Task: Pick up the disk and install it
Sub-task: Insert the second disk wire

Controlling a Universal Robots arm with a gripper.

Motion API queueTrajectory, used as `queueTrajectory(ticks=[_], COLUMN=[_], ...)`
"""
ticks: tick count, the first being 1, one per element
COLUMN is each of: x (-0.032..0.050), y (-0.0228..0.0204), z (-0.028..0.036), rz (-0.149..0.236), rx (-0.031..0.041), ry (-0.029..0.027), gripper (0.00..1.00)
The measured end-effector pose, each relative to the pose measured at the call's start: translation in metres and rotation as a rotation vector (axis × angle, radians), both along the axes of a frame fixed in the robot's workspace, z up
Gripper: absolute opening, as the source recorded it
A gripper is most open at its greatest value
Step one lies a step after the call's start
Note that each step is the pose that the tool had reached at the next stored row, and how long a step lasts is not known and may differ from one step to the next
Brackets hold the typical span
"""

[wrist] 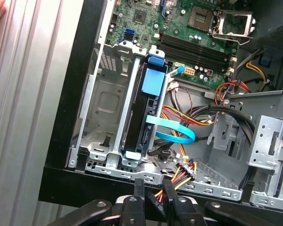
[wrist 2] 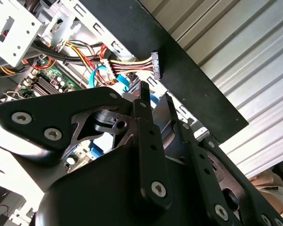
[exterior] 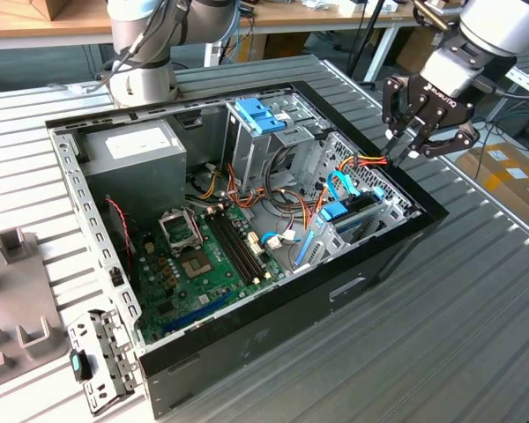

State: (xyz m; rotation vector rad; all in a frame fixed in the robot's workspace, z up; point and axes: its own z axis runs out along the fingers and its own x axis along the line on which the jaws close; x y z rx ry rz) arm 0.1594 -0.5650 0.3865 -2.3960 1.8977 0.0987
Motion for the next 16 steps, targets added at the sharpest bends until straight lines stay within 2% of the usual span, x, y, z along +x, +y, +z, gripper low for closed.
queueTrajectory(ticks=[16], x=[0.0060], y=[0.0029], z=[0.0001], rz=[0.002], rx=[0.0000], ry=[-0.0001], gripper=[0.29])
